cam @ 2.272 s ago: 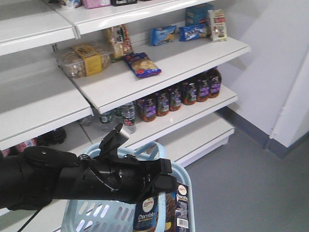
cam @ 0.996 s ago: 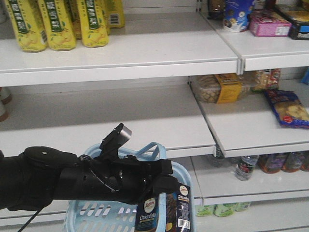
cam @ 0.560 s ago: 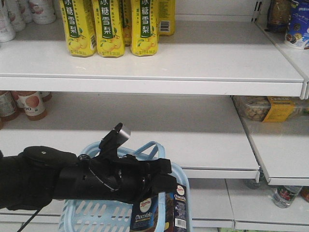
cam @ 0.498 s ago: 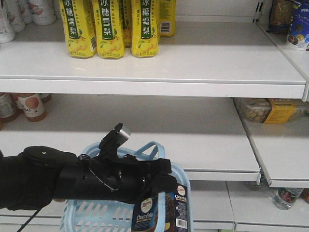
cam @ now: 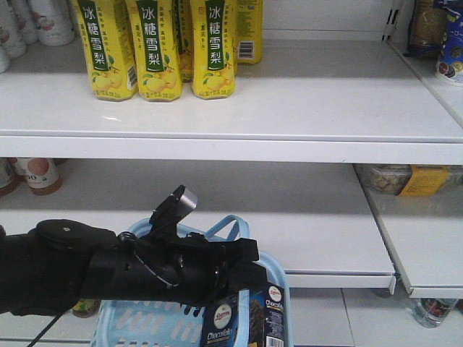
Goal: Left arm holds basket, right arm returns cookies
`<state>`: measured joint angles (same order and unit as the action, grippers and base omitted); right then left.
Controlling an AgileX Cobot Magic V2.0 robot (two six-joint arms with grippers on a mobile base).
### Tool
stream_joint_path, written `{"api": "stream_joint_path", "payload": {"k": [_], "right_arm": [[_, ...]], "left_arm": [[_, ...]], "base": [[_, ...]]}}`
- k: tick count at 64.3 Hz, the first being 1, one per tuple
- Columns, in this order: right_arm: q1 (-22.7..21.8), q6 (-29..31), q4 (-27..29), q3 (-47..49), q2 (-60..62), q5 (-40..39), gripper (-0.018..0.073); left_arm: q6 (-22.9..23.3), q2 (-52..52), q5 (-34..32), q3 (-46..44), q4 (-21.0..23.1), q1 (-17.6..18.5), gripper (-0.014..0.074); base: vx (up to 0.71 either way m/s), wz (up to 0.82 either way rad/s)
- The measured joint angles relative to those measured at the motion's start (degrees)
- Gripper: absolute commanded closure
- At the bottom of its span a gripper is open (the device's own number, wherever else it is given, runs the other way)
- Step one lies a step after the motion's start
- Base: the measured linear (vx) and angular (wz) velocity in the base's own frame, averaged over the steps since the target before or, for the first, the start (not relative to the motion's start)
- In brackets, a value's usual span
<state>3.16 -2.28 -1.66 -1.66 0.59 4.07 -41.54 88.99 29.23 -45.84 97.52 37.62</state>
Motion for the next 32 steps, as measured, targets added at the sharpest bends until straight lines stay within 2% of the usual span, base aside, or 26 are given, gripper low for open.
{"api": "stream_joint_path", "payload": {"k": [32], "right_arm": [[0.0,0.0,0.0,0.0,0.0,0.0,0.0567]], "left_arm": [[0.8,0.0,0.4,0.0,0.2,0.0,0.0603]], "base": [[0.03,-0.03]]}}
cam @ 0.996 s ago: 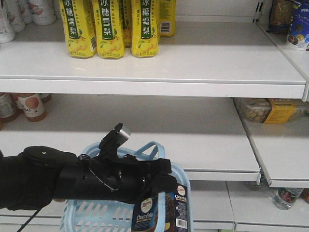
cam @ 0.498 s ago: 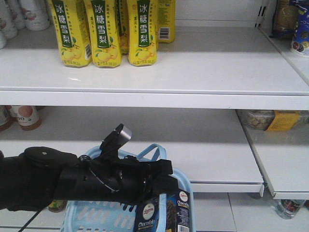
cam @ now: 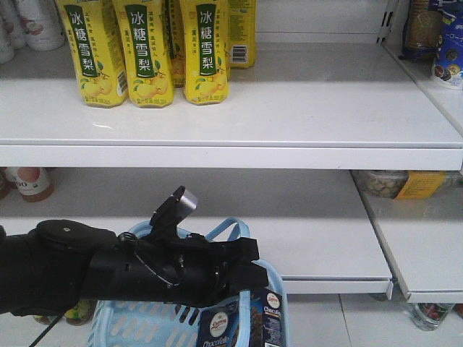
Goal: Left arm holds basket, right arm returns cookies
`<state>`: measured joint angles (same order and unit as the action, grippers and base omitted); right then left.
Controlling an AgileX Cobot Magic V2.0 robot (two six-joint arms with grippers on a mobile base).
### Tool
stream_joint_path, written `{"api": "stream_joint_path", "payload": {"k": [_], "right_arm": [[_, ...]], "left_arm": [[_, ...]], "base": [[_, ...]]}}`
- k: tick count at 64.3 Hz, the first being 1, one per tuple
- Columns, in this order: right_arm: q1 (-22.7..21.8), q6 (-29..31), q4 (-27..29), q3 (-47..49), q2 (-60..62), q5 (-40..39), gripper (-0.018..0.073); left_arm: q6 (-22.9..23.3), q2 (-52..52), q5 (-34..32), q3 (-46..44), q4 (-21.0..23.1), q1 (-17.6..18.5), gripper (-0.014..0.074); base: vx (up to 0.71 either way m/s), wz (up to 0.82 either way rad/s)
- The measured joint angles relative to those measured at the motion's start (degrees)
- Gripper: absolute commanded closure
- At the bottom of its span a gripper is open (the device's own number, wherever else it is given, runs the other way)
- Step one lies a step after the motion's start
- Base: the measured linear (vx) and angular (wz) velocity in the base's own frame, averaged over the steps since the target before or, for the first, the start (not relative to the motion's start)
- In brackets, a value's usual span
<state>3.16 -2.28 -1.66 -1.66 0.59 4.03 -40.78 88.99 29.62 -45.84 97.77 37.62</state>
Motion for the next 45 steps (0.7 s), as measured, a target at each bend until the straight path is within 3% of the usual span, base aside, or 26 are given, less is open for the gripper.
{"api": "stream_joint_path", "payload": {"k": [45], "right_arm": [[0.0,0.0,0.0,0.0,0.0,0.0,0.0567]], "left_arm": [[0.0,0.0,0.1,0.0,0.0,0.0,0.0603]], "base": [[0.0,0.0]]}}
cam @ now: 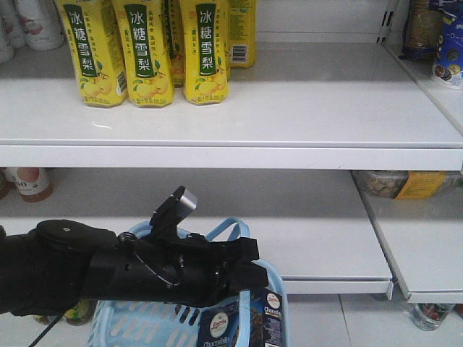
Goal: Left arm holds basket, right arm returns cookies
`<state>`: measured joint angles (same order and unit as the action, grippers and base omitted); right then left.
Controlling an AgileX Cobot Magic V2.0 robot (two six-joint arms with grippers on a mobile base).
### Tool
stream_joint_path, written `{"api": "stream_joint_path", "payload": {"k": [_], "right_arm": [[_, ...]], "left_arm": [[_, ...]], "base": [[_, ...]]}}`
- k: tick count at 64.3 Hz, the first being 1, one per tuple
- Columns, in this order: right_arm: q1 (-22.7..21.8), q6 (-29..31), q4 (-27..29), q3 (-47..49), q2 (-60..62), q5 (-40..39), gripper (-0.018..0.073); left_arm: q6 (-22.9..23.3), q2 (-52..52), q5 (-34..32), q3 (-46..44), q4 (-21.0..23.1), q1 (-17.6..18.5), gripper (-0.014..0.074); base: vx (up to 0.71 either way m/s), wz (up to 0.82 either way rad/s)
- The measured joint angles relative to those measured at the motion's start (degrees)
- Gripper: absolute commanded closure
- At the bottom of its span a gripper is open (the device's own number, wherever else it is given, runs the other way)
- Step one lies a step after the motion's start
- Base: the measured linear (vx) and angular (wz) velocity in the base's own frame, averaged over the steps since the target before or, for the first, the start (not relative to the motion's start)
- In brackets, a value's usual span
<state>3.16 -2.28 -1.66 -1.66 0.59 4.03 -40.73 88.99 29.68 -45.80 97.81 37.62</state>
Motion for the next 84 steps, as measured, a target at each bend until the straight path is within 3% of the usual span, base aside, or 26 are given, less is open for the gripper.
{"api": "stream_joint_path", "payload": {"k": [37,52,62,74,84], "right_arm": [[0.0,0.0,0.0,0.0,0.0,0.0,0.0567],[0.0,0.0,-0.1,-0.1,0.0,-3.4,0.0567],[0.0,0.0,0.0,5.0,-0.6,0.9,0.0567],[0.0,-0.6,3.9,13.2,-8.5,7.9,0.0567],[0.0,-0.9,8.8,14.5,-15.2,9.1,0.0567]], "left_arm": [[0.0,0.0,0.0,0.0,0.0,0.0,0.0603],[0.0,0.0,0.0,0.0,0.0,0.0,0.0603],[0.0,0.0,0.0,0.0,0.0,0.0,0.0603],[0.0,0.0,0.0,0.0,0.0,0.0,0.0603],[0.0,0.0,0.0,0.0,0.0,0.0,0.0603]], "base": [[0.0,0.0],[0.0,0.0],[0.0,0.0],[0.0,0.0],[0.0,0.0]]}}
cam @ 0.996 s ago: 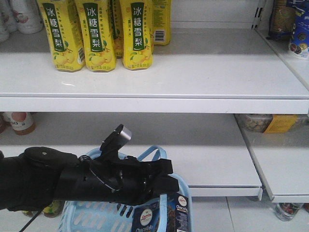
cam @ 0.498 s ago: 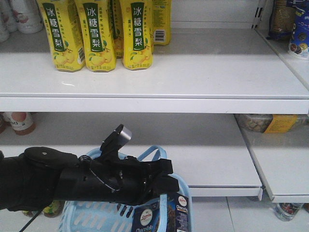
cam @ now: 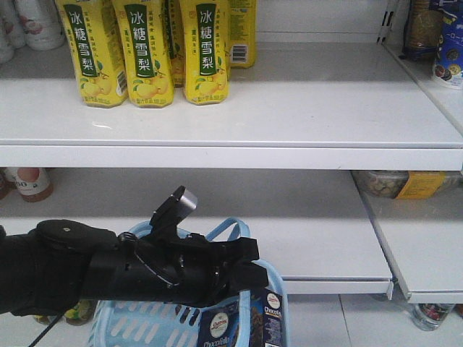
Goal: Left arm holds basket, right arm returns cookies
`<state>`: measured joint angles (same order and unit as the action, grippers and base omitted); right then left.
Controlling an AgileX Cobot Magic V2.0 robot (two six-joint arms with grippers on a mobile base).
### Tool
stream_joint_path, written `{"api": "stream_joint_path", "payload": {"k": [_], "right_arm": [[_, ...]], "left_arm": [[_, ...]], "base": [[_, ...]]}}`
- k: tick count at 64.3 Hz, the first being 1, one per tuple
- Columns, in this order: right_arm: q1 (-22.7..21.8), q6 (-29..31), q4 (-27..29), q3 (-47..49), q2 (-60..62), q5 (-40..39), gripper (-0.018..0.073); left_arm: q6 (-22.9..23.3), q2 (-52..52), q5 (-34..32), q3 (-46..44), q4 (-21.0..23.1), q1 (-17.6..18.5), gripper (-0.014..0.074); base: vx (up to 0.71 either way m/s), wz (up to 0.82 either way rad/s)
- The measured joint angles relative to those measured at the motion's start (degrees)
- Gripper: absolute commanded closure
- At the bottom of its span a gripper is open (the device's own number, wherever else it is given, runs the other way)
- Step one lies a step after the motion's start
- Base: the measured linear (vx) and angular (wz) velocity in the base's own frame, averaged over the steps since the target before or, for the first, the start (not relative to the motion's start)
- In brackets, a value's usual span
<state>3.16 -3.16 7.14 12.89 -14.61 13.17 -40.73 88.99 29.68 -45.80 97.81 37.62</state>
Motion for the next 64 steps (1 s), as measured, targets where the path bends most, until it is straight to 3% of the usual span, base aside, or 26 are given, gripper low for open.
{"api": "stream_joint_path", "payload": {"k": [15,32,56,64], "right_arm": [[0.0,-0.2,3.0,0.0,-5.0,-5.2,0.0567],[0.0,0.0,3.4,0.0,-5.5,-5.2,0.0535],[0.0,0.0,3.4,0.3,-5.5,-2.9,0.0222],[0.0,0.0,3.5,0.3,-5.5,-1.4,0.0161]], "left_arm": [[0.0,0.0,0.0,0.0,0.0,0.0,0.0603],[0.0,0.0,0.0,0.0,0.0,0.0,0.0603],[0.0,0.0,0.0,0.0,0.0,0.0,0.0603],[0.0,0.0,0.0,0.0,0.0,0.0,0.0603]], "base": [[0.0,0.0],[0.0,0.0],[0.0,0.0],[0.0,0.0]]}}
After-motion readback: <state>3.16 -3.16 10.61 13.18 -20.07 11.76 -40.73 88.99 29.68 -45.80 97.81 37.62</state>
